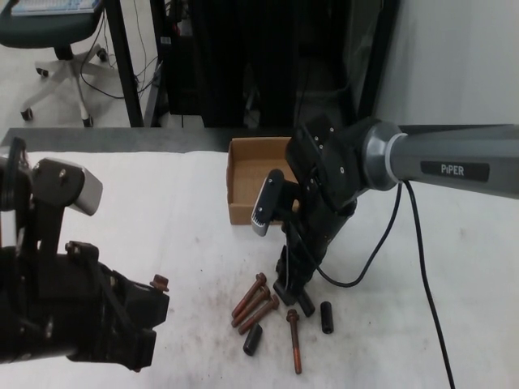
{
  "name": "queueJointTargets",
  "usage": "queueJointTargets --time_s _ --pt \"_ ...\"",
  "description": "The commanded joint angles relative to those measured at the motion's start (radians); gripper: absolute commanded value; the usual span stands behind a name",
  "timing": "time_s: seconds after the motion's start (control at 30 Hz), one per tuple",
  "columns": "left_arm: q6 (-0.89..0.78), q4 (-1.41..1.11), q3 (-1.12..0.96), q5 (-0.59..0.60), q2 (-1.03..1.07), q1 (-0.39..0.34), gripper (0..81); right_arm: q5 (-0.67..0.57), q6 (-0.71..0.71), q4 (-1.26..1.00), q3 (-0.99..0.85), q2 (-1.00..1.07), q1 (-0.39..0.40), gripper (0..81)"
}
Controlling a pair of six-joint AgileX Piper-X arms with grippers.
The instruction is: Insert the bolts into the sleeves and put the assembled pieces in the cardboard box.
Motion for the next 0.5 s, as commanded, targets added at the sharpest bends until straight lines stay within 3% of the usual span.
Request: queueJointTargets --time_s 0.0,0.23,0.37,0.47 --pt "0.006 -0.013 0.009 -0.006 -0.007 -0.003 0.4 0.007 -0.006 -0.036 0.005 0.022 -0.001 29.4" --pt "0.006 -0.013 0.011 -0.006 -0.007 -0.003 0.4 0.007 -0.006 -0.035 0.005 0.022 -0.001 26.0" --pt "0.006 -0.013 0.011 -0.006 -0.007 -0.003 0.4 0.015 -0.006 -0.013 0.005 0.022 -0.001 2.3" --pt "0.006 -0.013 0.011 -0.006 -0.007 -0.003 0.4 0.015 -0.003 0.023 0.005 0.022 -0.001 0.8"
